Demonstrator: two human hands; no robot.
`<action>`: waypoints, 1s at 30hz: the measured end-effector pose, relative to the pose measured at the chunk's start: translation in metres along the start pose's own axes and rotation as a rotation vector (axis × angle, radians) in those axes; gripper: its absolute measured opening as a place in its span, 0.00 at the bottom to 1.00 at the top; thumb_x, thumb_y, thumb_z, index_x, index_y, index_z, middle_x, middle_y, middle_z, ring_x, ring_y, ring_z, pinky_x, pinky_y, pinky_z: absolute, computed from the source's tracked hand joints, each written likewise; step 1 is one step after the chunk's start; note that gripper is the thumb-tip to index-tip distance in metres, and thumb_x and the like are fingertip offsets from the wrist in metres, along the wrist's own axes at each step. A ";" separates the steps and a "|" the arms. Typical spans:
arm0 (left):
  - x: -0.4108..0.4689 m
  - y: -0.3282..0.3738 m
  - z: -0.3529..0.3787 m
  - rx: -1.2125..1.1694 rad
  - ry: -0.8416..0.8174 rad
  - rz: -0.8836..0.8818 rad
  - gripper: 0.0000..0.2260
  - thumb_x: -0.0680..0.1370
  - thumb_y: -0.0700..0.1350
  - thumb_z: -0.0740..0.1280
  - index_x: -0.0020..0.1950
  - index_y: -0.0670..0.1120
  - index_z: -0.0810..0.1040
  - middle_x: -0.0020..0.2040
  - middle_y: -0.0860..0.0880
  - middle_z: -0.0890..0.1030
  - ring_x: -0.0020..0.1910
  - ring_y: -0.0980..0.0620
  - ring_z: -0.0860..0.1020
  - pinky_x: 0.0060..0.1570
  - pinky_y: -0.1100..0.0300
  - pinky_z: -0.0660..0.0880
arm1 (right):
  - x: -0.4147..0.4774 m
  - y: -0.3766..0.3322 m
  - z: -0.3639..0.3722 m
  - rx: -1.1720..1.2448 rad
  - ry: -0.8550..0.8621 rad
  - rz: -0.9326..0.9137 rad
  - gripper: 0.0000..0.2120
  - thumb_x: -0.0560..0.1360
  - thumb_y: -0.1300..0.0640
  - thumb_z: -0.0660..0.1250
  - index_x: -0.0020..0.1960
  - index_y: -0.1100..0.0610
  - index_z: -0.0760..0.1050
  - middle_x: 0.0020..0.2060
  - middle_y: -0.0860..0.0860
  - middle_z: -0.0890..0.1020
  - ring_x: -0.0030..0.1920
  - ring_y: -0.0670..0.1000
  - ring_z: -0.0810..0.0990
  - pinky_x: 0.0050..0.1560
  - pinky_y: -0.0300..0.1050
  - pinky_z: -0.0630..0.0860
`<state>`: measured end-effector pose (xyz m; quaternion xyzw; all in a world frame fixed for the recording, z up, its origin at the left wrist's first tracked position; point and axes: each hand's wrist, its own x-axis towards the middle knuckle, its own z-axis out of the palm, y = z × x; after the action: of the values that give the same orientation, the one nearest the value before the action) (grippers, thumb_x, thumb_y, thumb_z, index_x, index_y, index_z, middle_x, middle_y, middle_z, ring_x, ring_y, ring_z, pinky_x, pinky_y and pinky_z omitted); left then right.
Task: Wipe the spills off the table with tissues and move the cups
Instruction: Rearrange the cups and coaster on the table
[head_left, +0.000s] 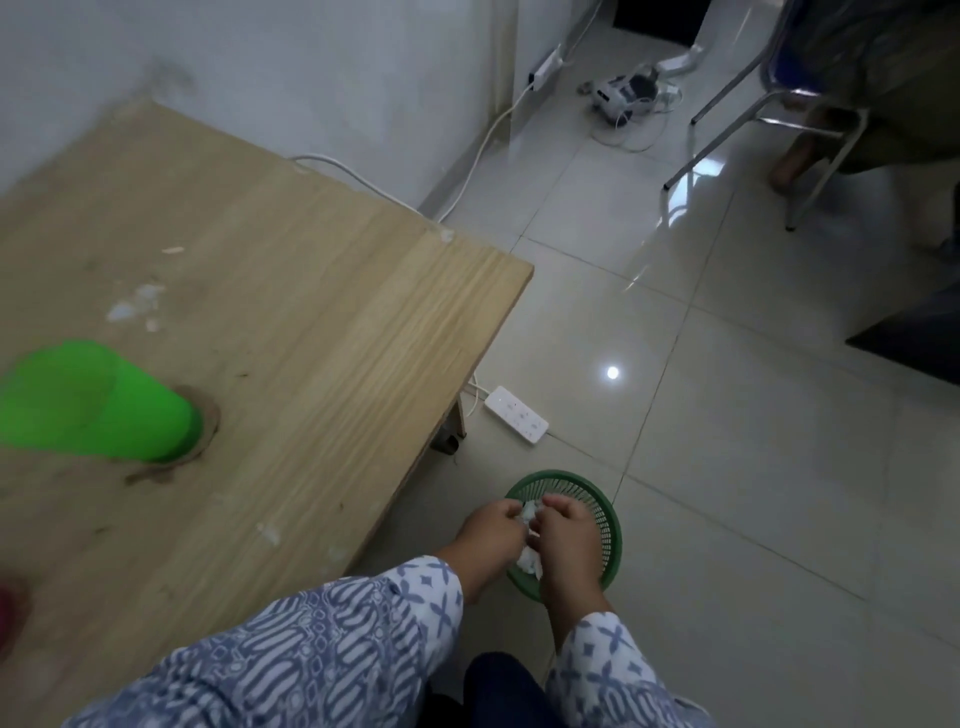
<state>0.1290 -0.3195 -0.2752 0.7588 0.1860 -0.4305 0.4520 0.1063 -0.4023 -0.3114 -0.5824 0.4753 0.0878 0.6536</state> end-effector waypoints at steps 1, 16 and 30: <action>-0.009 0.008 -0.004 -0.025 0.010 0.012 0.18 0.79 0.41 0.58 0.70 0.46 0.71 0.65 0.45 0.75 0.61 0.47 0.75 0.61 0.54 0.73 | -0.010 -0.010 0.002 -0.015 -0.016 -0.051 0.09 0.71 0.64 0.62 0.45 0.52 0.77 0.44 0.56 0.81 0.45 0.56 0.80 0.49 0.57 0.79; -0.179 0.041 -0.145 -0.443 0.350 0.382 0.08 0.78 0.34 0.58 0.50 0.43 0.75 0.39 0.49 0.77 0.32 0.58 0.74 0.23 0.73 0.66 | -0.199 -0.127 0.086 -0.080 -0.431 -0.575 0.07 0.73 0.69 0.62 0.44 0.59 0.76 0.40 0.58 0.81 0.37 0.52 0.79 0.32 0.41 0.75; -0.293 -0.048 -0.216 -0.707 0.667 0.475 0.09 0.78 0.33 0.58 0.48 0.44 0.75 0.39 0.50 0.78 0.31 0.62 0.75 0.27 0.74 0.68 | -0.319 -0.098 0.159 -0.309 -0.850 -0.891 0.12 0.73 0.71 0.63 0.40 0.55 0.76 0.37 0.58 0.81 0.35 0.52 0.78 0.31 0.37 0.76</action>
<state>0.0372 -0.0801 -0.0117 0.6772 0.2762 0.0366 0.6810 0.0844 -0.1580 -0.0343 -0.7261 -0.1321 0.0986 0.6675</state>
